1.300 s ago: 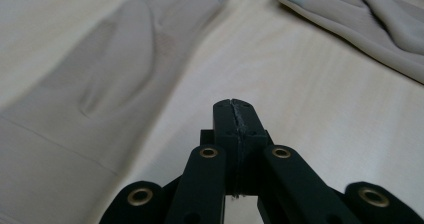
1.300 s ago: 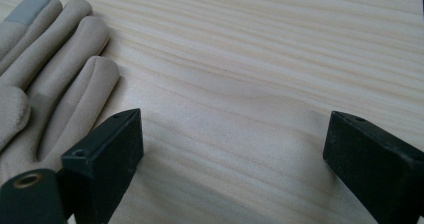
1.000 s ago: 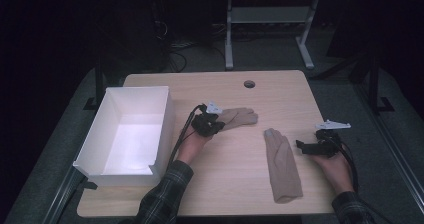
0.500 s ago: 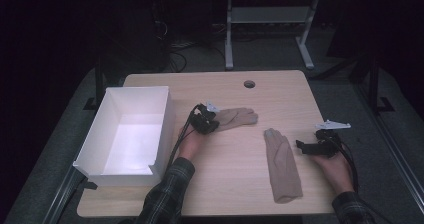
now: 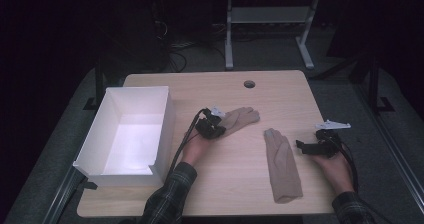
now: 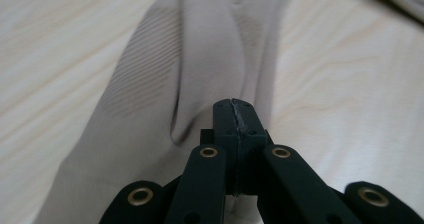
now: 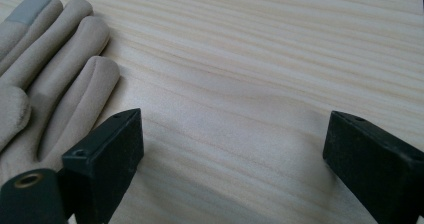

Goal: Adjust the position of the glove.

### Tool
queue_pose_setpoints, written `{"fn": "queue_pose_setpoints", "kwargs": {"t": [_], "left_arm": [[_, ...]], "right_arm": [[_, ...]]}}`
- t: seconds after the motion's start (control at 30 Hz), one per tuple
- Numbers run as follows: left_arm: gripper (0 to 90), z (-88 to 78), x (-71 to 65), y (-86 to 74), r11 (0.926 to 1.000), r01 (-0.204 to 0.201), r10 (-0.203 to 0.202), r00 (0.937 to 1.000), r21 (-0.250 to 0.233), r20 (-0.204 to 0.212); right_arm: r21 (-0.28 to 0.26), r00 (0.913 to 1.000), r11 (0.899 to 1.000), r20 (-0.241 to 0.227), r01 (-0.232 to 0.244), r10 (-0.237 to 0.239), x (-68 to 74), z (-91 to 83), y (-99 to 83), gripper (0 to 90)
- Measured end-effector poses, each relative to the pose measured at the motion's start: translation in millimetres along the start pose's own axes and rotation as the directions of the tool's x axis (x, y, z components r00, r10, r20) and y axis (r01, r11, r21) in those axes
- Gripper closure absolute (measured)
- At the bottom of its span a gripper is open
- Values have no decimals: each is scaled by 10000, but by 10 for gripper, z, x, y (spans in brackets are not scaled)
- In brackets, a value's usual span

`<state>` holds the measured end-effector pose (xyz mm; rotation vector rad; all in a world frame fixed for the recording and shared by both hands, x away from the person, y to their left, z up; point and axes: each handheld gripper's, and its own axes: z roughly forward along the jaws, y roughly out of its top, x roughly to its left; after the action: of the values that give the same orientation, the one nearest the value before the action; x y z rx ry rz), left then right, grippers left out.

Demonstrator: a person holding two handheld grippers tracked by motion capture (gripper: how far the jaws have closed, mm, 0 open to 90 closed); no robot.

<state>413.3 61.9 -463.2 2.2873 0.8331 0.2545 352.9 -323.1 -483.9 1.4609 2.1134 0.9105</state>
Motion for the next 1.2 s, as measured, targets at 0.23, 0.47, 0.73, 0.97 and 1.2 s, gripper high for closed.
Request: {"fn": "queue_pose_setpoints", "kwargs": {"t": [0.23,0.47,0.73,0.97,1.2], "left_arm": [[897,64,-276,47,9991,-426,424,9968,15,675],[896,122,-455,92,9974,-714,717,9906,-66,1164],[896,-8,-300,110,9986,-335,370,9956,-417,862],[896,-90,-109,151,9984,-81,94,9997,-552,221],[896,21,-54,116,9996,109,-105,9998,-245,162]], "right_arm": [[-5,10000,10000,-1,6,-6,0,1,0,87],[-1,10000,10000,-1,1,-1,0,0,0,87],[-5,10000,10000,-3,5,-5,0,1,0,87],[-3,10000,10000,-6,0,0,0,0,0,87],[-7,10000,10000,-7,4,-4,0,1,0,87]]}}
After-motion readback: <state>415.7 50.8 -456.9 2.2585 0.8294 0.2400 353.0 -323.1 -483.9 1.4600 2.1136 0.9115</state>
